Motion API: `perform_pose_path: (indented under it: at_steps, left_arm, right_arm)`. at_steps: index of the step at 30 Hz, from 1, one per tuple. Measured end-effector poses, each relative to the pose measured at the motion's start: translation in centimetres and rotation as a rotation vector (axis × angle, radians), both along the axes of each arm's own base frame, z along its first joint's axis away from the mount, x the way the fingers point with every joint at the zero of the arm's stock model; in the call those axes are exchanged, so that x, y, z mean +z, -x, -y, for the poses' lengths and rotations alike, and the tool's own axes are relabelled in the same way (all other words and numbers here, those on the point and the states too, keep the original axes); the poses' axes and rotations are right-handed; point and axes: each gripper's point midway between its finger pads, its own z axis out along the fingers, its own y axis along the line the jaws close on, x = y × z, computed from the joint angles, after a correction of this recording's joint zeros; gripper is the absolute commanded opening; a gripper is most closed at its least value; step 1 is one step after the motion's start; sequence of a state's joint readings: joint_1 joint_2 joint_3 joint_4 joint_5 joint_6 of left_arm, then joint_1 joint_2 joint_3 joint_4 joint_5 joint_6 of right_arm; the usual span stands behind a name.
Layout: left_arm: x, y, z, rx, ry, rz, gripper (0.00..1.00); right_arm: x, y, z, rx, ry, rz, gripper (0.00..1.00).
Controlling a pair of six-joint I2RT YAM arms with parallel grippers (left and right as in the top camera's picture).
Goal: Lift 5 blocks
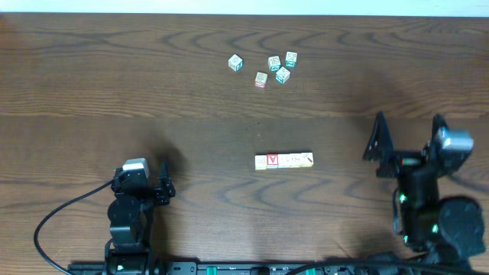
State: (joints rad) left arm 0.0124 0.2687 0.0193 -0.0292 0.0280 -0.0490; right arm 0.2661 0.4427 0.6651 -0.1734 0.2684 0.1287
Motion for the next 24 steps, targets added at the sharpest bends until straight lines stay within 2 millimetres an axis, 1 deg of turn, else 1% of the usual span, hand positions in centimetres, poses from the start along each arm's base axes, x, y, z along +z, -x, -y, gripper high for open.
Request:
perform_pose_path:
  at_steps: [4, 6, 8, 10, 15, 20, 24]
  left_arm:
    - [0.0, 0.0, 0.0, 0.0, 0.0, 0.0, 0.8]
    - [0.0, 0.0, 0.0, 0.0, 0.0, 0.0, 0.8]
    - [0.0, 0.0, 0.0, 0.0, 0.0, 0.0, 0.8]
    - [0.0, 0.0, 0.0, 0.0, 0.0, 0.0, 0.8]
    - [0.0, 0.0, 0.0, 0.0, 0.0, 0.0, 0.8]
    - [0.0, 0.0, 0.0, 0.0, 0.0, 0.0, 0.8]
    - [0.0, 0.0, 0.0, 0.0, 0.0, 0.0, 0.8]
  right_arm:
    - [-2.7, 0.8, 0.7, -0.012, -0.014, 0.062, 0.99]
    - [-3.8, 1.0, 0.7, -0.006, -0.018, 0.088, 0.99]
    - [-4.4, 1.3, 0.8, 0.0, -0.023, 0.125, 0.99]
    - [-4.6, 1.5, 0.8, 0.007, -0.023, 0.166, 0.99]
    - [-4.3, 2.3, 1.0, 0.011, 0.007, 0.256, 0.99]
    - [-5.7, 2.6, 1.2, 0.004, 0.032, 0.273, 0.99]
    - [-7.1, 2.3, 1.1, 0.016, 0.046, 0.283, 0.99]
